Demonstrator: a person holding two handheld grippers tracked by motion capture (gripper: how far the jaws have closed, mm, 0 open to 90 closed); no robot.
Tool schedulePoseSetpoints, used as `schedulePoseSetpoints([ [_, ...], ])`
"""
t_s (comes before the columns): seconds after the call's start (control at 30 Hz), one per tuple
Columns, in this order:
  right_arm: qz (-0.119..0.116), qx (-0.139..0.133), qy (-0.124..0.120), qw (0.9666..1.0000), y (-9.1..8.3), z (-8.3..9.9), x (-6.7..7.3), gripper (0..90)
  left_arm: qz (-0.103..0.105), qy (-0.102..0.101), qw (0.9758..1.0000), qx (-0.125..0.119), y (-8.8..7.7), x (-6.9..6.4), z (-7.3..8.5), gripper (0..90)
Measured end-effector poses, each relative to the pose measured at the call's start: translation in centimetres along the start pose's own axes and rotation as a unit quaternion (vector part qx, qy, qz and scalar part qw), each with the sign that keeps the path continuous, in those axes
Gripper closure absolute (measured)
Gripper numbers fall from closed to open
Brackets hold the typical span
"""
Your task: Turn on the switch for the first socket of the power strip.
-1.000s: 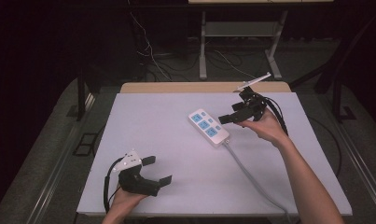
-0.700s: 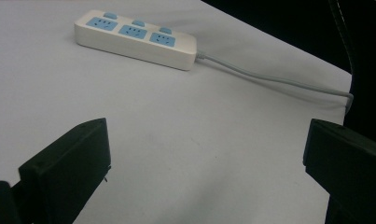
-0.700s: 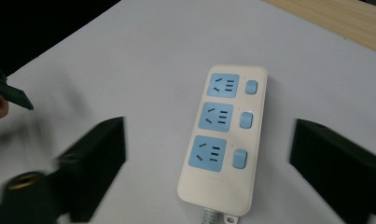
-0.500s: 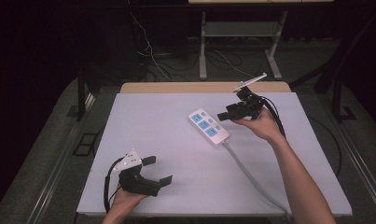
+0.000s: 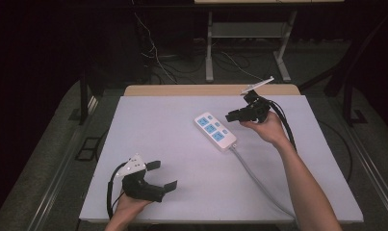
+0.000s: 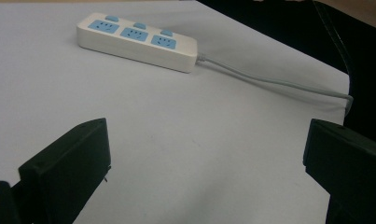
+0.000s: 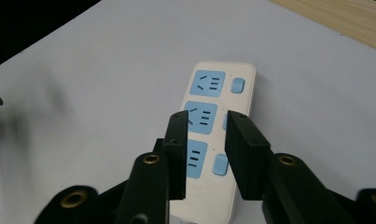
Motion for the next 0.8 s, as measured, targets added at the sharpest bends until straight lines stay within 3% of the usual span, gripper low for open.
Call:
schedulePoseSetpoints([
  [0.43, -0.016, 0.017, -0.008, 0.9997, 1.4, 0.7, -1.0, 89.2, 0.000, 0.001, 1.0000, 0.000, 0.0, 0.0, 0.0, 0.0],
  [0.8, -0.027, 0.025, -0.004, 0.9993, 3.1, 1.2, -1.3, 89.3, -0.001, 0.001, 1.0000, 0.001, 0.0, 0.2, 0.0, 0.0],
])
Point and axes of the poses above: each handheld gripper's, and its own axes: y roughly forward along the jaws, z roughly out of its underside, x roughly to its left, the point moved 3 cm from there along y, roughly forward along the jaws, and after that the axes turned 14 degrees about -y, right-handed, at the moved point
